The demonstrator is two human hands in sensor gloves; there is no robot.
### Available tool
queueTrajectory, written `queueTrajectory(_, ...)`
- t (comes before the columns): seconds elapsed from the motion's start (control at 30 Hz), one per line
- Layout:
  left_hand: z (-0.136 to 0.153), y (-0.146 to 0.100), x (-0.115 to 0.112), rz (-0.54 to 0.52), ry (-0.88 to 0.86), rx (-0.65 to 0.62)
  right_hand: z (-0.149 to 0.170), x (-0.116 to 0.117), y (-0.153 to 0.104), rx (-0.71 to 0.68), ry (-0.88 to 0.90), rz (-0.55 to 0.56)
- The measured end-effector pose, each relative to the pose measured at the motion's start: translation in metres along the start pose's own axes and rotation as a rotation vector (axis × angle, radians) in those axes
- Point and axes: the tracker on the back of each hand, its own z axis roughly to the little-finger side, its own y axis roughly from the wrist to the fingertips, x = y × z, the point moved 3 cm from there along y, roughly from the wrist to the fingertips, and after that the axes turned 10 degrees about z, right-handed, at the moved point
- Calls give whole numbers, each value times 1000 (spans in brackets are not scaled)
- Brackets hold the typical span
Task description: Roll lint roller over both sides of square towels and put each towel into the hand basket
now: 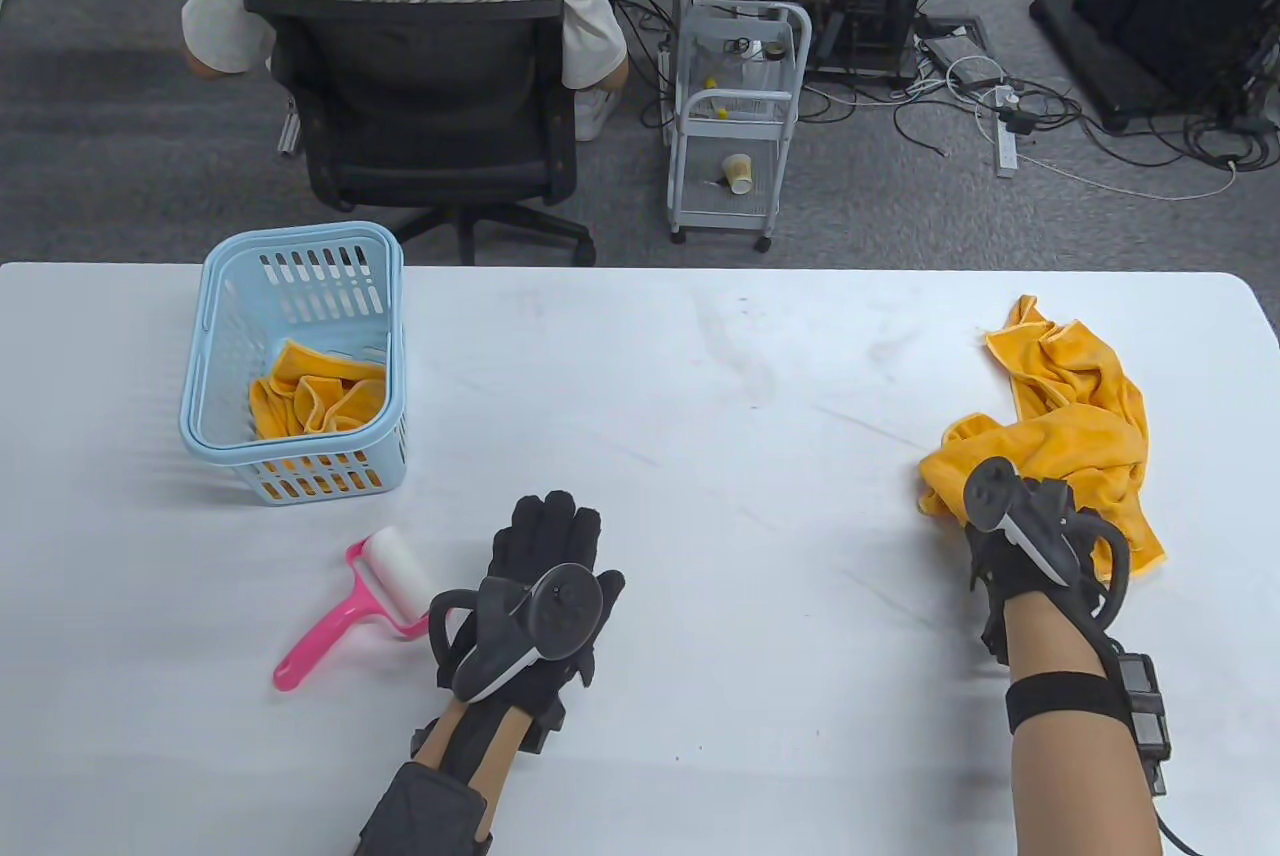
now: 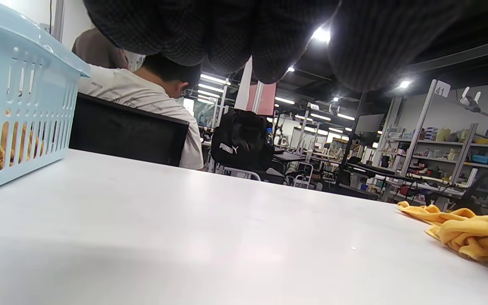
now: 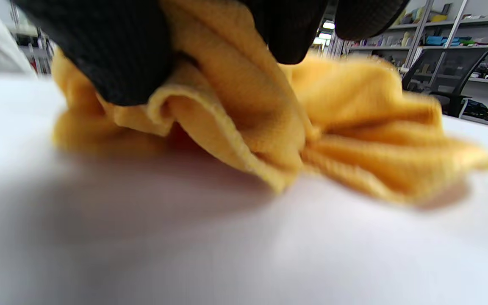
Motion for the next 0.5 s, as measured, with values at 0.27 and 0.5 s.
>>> queueTrajectory(0.27,-11,-6,8,-12,-60,-79,-32,-166,-15,-192,234,295)
queueTrajectory(0.5,-25,-14,15,-15,-211,-223,-110,-205,-78,-530,411,245)
